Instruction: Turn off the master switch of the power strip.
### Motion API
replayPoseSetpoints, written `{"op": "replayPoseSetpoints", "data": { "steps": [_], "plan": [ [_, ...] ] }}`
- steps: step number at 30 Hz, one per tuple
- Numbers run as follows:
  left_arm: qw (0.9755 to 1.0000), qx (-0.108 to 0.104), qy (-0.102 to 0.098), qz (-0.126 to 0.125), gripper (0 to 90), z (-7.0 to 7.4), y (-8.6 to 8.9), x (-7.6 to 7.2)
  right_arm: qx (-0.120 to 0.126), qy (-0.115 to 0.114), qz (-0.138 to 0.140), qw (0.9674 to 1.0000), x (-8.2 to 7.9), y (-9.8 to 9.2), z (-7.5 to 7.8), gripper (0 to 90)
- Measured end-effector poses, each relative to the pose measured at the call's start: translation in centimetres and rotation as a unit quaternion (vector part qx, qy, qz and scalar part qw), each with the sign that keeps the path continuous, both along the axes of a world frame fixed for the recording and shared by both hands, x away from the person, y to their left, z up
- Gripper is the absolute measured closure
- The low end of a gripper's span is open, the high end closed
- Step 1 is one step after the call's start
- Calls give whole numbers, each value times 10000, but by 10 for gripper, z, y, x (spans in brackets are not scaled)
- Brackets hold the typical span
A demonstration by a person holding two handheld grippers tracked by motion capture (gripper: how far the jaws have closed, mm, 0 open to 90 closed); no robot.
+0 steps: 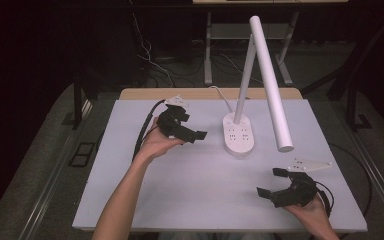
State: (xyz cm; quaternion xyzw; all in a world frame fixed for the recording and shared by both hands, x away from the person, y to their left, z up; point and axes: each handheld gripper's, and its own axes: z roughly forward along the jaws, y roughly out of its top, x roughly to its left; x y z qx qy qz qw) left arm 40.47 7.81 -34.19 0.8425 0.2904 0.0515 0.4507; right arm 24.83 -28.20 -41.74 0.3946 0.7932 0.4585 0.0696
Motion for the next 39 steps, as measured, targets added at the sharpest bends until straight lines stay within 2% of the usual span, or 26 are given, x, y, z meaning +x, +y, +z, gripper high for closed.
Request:
{"op": "replayPoseSetpoints", "data": {
  "steps": [15,28,31,32,38,39],
  "plan": [
    [9998,-10,73,190,0,0,-14,19,-24,-22,7,10000,0,-1,0,6],
    [9993,-36,198,316,0,-8,-29,35,-19,-24,34,10000,-1,0,0,6],
    [9991,-75,225,365,1,-11,-31,39,-23,-23,34,10000,-1,0,0,6],
    [9985,-159,295,433,2,-14,-31,41,-31,-38,40,10000,-1,0,0,6],
    [9981,-266,277,489,6,-21,-35,46,-84,-52,54,9999,-2,1,1,6],
    [9974,-354,300,551,7,-23,-36,46,-86,-43,57,9999,-2,1,0,6]
  ]
}}
